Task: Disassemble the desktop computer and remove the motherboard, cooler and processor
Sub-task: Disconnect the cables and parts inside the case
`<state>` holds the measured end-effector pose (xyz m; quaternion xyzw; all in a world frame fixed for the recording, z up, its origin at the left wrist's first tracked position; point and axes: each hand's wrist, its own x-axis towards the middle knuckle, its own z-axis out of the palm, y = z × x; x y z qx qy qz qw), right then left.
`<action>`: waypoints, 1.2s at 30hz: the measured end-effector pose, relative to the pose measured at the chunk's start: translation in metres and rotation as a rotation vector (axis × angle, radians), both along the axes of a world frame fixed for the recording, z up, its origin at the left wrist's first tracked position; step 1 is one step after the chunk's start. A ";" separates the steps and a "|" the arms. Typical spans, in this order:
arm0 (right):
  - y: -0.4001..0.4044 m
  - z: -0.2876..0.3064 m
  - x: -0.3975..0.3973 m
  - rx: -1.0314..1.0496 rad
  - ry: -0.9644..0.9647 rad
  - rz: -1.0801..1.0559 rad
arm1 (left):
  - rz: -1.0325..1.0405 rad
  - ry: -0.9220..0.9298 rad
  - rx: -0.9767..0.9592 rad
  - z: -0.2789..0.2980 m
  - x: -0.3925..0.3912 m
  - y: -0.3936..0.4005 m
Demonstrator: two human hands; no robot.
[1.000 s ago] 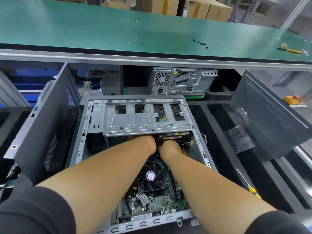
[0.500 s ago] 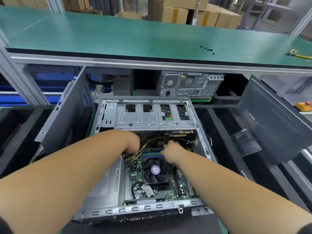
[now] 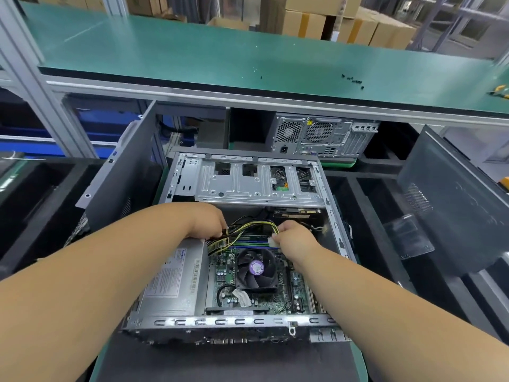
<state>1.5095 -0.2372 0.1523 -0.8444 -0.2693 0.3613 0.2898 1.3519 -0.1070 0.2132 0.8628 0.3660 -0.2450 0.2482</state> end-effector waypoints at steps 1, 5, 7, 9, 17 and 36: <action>-0.001 0.002 -0.001 0.012 -0.004 0.007 | 0.018 -0.035 -0.017 0.000 -0.002 0.001; -0.005 0.018 -0.010 0.050 -0.121 0.148 | 0.027 -0.081 -0.033 0.002 -0.005 -0.001; -0.005 0.026 -0.014 0.061 -0.184 0.236 | -0.013 -0.034 0.007 0.003 -0.004 -0.003; -0.005 0.034 -0.018 0.080 -0.243 0.320 | -0.046 0.010 0.034 0.007 -0.006 -0.008; -0.002 0.079 -0.041 0.367 -0.472 0.586 | 0.064 -0.320 0.067 0.043 -0.037 -0.003; 0.085 0.084 -0.079 0.512 -0.286 0.619 | 0.460 -0.684 0.436 0.008 -0.069 0.036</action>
